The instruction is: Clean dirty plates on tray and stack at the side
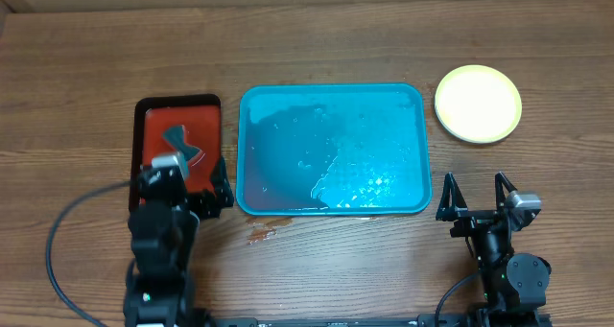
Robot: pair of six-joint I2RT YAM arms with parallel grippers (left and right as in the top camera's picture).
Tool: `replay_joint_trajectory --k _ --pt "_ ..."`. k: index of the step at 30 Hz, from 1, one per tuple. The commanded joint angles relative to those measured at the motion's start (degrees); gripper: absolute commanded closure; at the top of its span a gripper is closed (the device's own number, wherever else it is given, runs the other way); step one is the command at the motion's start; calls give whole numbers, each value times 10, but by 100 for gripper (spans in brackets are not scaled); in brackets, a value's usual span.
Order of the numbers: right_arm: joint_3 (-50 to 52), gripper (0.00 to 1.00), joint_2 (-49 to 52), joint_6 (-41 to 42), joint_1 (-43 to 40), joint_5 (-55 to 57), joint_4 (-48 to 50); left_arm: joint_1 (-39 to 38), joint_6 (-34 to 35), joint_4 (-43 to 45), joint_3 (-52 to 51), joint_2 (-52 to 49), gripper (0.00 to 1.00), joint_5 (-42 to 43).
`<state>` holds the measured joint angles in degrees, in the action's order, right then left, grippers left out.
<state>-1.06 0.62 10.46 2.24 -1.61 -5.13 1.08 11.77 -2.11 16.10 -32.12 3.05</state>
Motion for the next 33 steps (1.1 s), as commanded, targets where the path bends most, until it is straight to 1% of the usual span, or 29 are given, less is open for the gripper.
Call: replay_joint_trajectory --k 1,4,8,11,13,18,25,32,33 --pt "6 0 -5 -2 -1 5 3 -5 -10 43 -62 61 0 15" --pt "6 0 -5 -2 -1 5 3 -5 0 94 -112 106 0 15" --pt "6 0 -5 -2 -1 5 3 -5 0 135 -159 153 0 15" --pt "6 0 -5 -2 -1 5 3 -5 -1 110 -158 183 0 10" --pt "6 0 -5 -2 -1 5 3 -5 -19 91 -158 197 0 10" --pt "6 0 -5 -2 -1 5 3 -5 -47 -21 -158 243 0 0" --pt "6 0 -5 -2 -1 5 3 -5 -75 -23 -158 321 0 -6" --pt "6 0 -5 -2 -1 5 3 -8 -81 -24 -158 319 0 -7" --pt "6 0 -5 -2 -1 5 3 -8 -93 -24 -158 319 0 -7"
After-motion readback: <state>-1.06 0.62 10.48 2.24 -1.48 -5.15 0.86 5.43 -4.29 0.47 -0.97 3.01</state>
